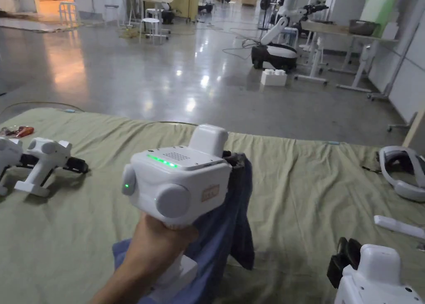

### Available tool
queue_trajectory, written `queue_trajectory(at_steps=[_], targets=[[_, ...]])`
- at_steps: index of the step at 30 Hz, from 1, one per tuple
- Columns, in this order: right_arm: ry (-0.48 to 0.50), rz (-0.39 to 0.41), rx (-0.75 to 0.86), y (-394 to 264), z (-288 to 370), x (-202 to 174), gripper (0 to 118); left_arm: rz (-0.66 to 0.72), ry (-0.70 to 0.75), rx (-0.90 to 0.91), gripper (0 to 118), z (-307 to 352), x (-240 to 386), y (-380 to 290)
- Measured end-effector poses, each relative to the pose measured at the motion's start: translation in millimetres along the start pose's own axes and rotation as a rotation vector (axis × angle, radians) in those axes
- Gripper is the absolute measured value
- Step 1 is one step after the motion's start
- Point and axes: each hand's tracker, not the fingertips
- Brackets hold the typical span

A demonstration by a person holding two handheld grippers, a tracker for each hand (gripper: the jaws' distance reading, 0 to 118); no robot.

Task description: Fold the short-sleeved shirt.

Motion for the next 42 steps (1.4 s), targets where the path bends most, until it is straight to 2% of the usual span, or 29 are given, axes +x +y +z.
queue_trajectory(at_steps=[6, 12, 13, 14, 15, 16, 17, 22, 25, 29, 33, 36, 37, 38, 39, 42], targets=[[-0.065, -0.026, -0.025, -10.8, 6.4, 36.4, 15, -0.053, -0.124, -0.167, 4, -55.0, 70.2, -66.0], [-0.095, -0.044, -0.069, -22.9, 7.1, 54.4, 15, -0.030, -0.144, -0.287, 7, -80.7, 98.3, -130.4], [-0.095, -0.044, -0.076, -24.2, 6.9, 55.7, 15, -0.029, -0.147, -0.304, 15, -82.8, 100.0, -137.5], [-0.097, -0.041, -0.082, -25.6, 6.4, 55.7, 15, -0.031, -0.143, -0.307, 35, -81.3, 99.8, -140.7], [-0.098, -0.037, -0.086, -25.9, 6.3, 55.4, 15, -0.028, -0.143, -0.319, 63, -80.3, 99.5, -143.4], [-0.097, -0.034, -0.089, -25.8, 6.2, 55.2, 15, -0.006, -0.163, -0.321, 68, -73.8, 95.7, -143.9], [-0.094, -0.034, -0.093, -25.2, 6.1, 54.8, 15, 0.015, -0.188, -0.300, 68, -60.9, 89.5, -134.1], [-0.071, -0.039, -0.086, -13.7, 3.6, 44.3, 15, 0.050, -0.072, -0.181, 67, -16.2, 61.3, -118.3], [-0.036, -0.054, -0.067, -5.0, 1.8, 31.7, 15, 0.081, 0.063, -0.066, 67, 19.3, 33.2, -106.4], [0.009, -0.042, -0.034, 6.6, -2.9, 6.3, 15, 0.063, 0.257, -0.011, 67, 52.1, 3.5, -102.4], [0.038, -0.030, 0.030, 18.7, -3.1, -20.3, 15, 0.014, 0.406, 0.038, 64, 73.5, -23.5, -103.9], [0.048, -0.024, 0.077, 26.7, -3.6, -36.7, 15, 0.030, 0.487, 0.096, 48, 88.3, -37.3, -106.1], [0.056, -0.022, 0.089, 29.4, -3.6, -41.2, 15, 0.042, 0.502, 0.105, 48, 90.4, -42.0, -107.7], [0.064, -0.021, 0.097, 31.5, -3.8, -44.4, 15, 0.048, 0.518, 0.103, 23, 91.1, -45.3, -108.2], [0.068, -0.016, 0.104, 34.0, -4.0, -48.8, 15, 0.053, 0.557, 0.103, 10, 91.6, -47.8, -108.6], [0.080, -0.007, 0.121, 38.8, -3.5, -56.4, 15, 0.088, 0.540, 0.082, 2, 92.0, -60.3, -111.6]])
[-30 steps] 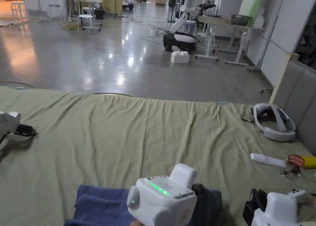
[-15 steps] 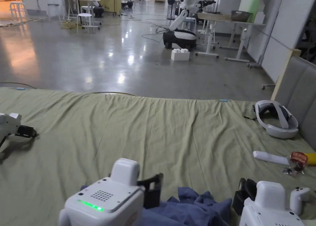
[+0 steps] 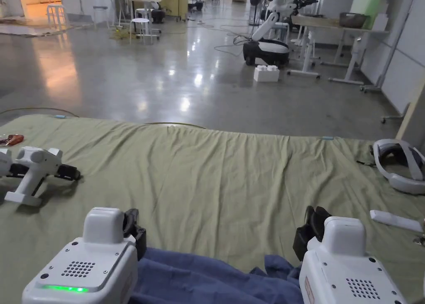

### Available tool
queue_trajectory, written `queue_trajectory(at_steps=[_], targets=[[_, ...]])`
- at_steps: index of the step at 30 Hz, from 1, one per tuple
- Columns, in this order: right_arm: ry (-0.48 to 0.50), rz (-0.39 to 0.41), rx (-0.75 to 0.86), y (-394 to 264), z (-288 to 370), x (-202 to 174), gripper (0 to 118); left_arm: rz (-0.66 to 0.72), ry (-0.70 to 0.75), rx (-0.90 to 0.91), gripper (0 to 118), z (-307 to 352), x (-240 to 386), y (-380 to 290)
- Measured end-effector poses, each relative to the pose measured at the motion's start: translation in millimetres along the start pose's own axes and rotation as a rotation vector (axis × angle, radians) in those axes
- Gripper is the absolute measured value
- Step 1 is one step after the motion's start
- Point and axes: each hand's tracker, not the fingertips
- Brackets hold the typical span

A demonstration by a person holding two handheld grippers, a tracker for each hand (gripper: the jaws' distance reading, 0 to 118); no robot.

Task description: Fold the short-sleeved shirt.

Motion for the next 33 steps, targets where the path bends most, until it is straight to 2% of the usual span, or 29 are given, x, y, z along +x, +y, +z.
queue_trajectory(at_steps=[6, 11, 16, 17, 18, 19, 22, 23, 24, 25, 26, 27, 30, 31, 33], targets=[[0.000, -0.004, 0.001, 0.5, -4.9, -1.3, 15, 0.087, 0.050, -0.071, 1, -22.3, -23.3, -4.2], [-0.001, -0.005, -0.011, -4.7, -8.4, 3.8, 14, 0.168, 0.011, -0.288, 1, -74.2, -50.8, -14.1], [-0.010, 0.013, -0.018, -12.0, -12.4, 9.2, 11, 0.147, 0.002, -0.473, 2, -133.3, -66.5, -28.2], [-0.015, 0.015, -0.021, -13.0, -14.2, 10.9, 11, 0.134, 0.002, -0.506, 9, -145.6, -67.8, -31.1], [-0.013, 0.017, -0.032, -13.8, -16.9, 12.9, 11, 0.125, 0.000, -0.541, 30, -157.0, -69.8, -33.8], [-0.014, 0.017, -0.041, -15.3, -19.6, 14.1, 11, 0.118, -0.005, -0.561, 44, -167.1, -70.5, -37.9], [-0.027, 0.021, -0.069, -21.4, -27.5, 20.2, 11, 0.108, -0.094, -0.647, 61, -196.6, -74.4, -48.3], [-0.031, 0.020, -0.081, -23.9, -30.5, 22.5, 11, 0.094, -0.075, -0.667, 66, -174.1, -70.7, -44.6], [-0.035, 0.020, -0.092, -26.9, -33.6, 24.6, 11, 0.085, -0.089, -0.694, 68, -172.9, -70.3, -45.7], [-0.039, 0.022, -0.102, -29.3, -36.0, 26.6, 11, 0.064, -0.040, -0.707, 68, -173.7, -72.4, -47.2], [-0.043, 0.023, -0.111, -31.4, -37.9, 28.3, 11, 0.079, -0.074, -0.715, 69, -172.7, -70.9, -46.7], [-0.047, 0.024, -0.120, -33.8, -39.8, 30.1, 11, 0.085, -0.081, -0.751, 69, -225.1, -79.1, -68.2], [-0.054, 0.032, -0.146, -40.6, -44.1, 34.7, 11, 0.114, -0.089, -0.862, 69, -221.6, -73.7, -78.3], [-0.056, 0.037, -0.154, -42.5, -44.8, 36.0, 11, 0.106, -0.083, -0.896, 69, -267.5, -70.9, -97.7], [-0.062, 0.044, -0.169, -46.1, -45.9, 38.9, 11, 0.062, -0.040, -0.940, 68, -280.7, -63.4, -111.4]])
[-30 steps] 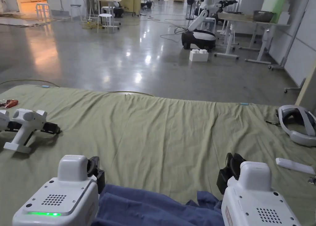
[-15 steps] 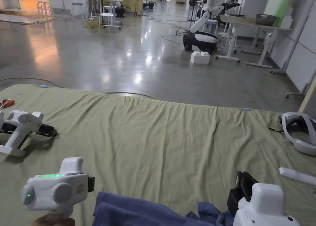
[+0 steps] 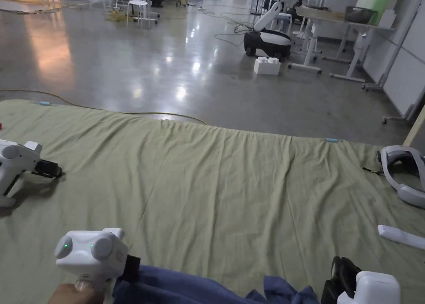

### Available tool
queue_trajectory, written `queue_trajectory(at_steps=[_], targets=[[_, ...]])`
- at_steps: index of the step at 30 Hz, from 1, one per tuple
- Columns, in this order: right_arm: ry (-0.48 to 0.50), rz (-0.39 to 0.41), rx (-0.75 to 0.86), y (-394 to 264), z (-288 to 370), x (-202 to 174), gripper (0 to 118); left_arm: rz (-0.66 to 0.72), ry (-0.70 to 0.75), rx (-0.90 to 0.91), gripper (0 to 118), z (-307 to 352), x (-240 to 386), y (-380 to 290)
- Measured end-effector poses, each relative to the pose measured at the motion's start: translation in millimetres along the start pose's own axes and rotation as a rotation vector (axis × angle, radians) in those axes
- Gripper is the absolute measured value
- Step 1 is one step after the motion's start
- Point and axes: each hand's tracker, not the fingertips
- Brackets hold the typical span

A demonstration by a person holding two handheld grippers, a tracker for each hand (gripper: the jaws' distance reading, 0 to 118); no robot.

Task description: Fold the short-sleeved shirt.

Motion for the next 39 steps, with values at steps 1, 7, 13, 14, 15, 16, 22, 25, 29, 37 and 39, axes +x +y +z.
queue_trajectory(at_steps=[1, 7, 13, 14, 15, 16, 22, 25, 29, 37, 39], targets=[[-0.002, 0.003, -0.007, -1.5, -1.0, 1.6, 11, -0.008, 0.003, 0.047, 68, 1.9, 5.3, -1.8], [-0.018, 0.006, -0.065, -8.8, -14.3, 11.8, 11, -0.128, 0.078, 0.158, 18, 39.3, 44.4, -37.4], [0.011, -0.017, -0.251, -3.4, -59.0, 32.5, 33, -0.085, 0.023, 0.191, 9, 56.6, 27.1, -34.2], [0.023, -0.017, -0.312, -3.0, -71.8, 37.5, 43, -0.089, 0.020, 0.203, 9, 56.3, 28.0, -34.8], [0.038, -0.019, -0.383, -4.6, -86.3, 42.6, 59, -0.086, 0.015, 0.227, 9, 63.8, 26.4, -35.8], [0.063, -0.029, -0.436, -8.0, -99.4, 46.6, 62, -0.074, -0.015, 0.254, 9, 71.9, 24.3, -36.6], [0.091, -0.030, -0.772, -55.8, -166.2, 57.8, 63, -0.101, -0.038, 0.341, 9, 98.8, 29.4, -55.2], [0.136, -0.067, -0.864, -85.9, -172.1, 55.2, 59, -0.115, -0.037, 0.353, 9, 103.2, 29.0, -63.8], [0.161, -0.094, -0.788, -97.8, -157.9, 48.0, 21, -0.110, -0.035, 0.359, 9, 110.6, 37.1, -81.6], [0.134, -0.046, -0.486, -34.5, -104.0, 49.8, 9, -0.092, -0.048, 0.428, 9, 140.9, 31.8, -82.2], [0.101, -0.017, -0.392, -8.5, -87.9, 53.7, 9, -0.084, -0.068, 0.466, 9, 159.8, 26.8, -77.1]])
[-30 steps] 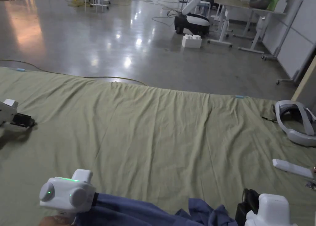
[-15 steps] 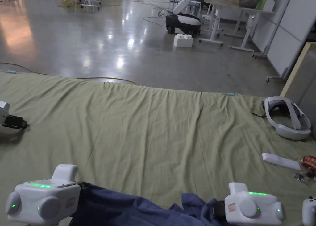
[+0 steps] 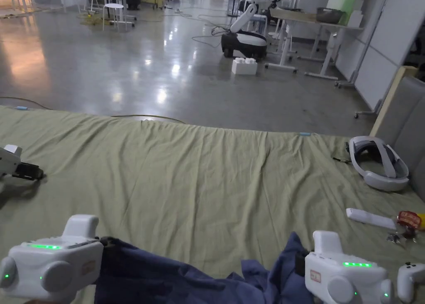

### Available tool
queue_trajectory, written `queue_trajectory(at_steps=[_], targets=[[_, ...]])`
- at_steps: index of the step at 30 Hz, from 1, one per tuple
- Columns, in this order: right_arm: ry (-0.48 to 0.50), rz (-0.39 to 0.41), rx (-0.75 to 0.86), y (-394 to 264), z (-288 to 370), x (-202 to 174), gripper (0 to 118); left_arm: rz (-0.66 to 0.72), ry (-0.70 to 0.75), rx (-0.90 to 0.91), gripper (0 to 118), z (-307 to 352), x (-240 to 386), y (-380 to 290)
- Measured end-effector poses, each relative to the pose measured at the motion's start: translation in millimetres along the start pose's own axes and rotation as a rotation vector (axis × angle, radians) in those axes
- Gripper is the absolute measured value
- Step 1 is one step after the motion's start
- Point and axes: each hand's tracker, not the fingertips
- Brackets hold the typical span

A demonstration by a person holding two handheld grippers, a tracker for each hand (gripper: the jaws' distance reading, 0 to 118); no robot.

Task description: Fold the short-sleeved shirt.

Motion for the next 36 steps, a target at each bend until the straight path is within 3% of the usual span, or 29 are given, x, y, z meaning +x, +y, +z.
queue_trajectory(at_steps=[6, 18, 22, 26, 36], targets=[[-0.018, -0.006, 0.189, 50.5, 68.6, 12.6, 9, -0.014, 0.009, 0.158, 9, 70.6, -3.3, 49.0], [-0.068, -0.082, 0.418, 130.1, 154.8, 43.7, 7, 0.079, 0.073, 0.373, 9, 159.2, -87.9, 139.0], [-0.038, -0.117, 0.447, 145.1, 162.3, 48.2, 7, 0.121, 0.073, 0.412, 9, 164.0, -107.1, 154.2], [-0.064, -0.058, 0.442, 155.8, 159.6, 34.1, 7, 0.085, 0.088, 0.420, 9, 173.2, -80.1, 157.6], [-0.092, -0.061, 0.459, 205.0, 141.6, 30.1, 7, 0.041, 0.154, 0.442, 9, 166.3, -64.5, 200.6]])
